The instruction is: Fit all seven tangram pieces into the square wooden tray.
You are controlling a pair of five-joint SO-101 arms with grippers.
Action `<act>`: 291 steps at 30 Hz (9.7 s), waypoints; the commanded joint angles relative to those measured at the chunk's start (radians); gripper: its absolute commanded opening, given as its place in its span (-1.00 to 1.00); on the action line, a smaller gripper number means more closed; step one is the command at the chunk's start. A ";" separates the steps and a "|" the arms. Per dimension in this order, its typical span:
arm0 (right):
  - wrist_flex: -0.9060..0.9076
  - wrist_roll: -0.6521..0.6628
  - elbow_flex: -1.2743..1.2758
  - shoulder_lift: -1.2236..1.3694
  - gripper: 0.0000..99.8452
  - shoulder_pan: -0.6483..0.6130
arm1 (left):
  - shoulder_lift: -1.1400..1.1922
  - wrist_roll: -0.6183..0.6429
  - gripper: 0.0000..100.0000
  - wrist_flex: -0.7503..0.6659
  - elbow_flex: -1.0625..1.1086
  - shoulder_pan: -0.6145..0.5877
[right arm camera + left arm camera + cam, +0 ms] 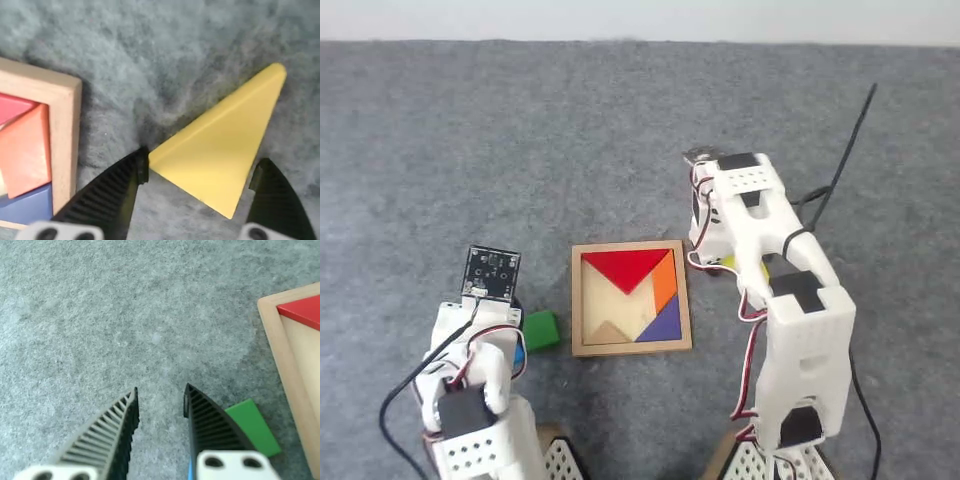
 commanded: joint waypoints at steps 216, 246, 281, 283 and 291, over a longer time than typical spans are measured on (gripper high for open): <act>0.311 1.471 0.279 -0.846 -0.85 -0.166 | -0.018 -0.146 -0.71 -0.037 0.068 -0.479; -0.800 0.213 1.172 -1.058 -0.91 0.170 | 0.723 -0.029 -0.70 -0.141 -0.483 0.566; -0.800 0.218 1.177 -1.056 -0.91 0.171 | 1.436 0.416 -0.90 -0.278 -0.702 0.506; -0.800 0.218 1.177 -1.056 -0.91 0.171 | 1.439 0.410 -0.90 -0.296 -0.702 0.532; -0.800 0.218 1.177 -1.050 -0.91 0.171 | 1.447 0.379 -0.98 -0.354 -0.696 0.580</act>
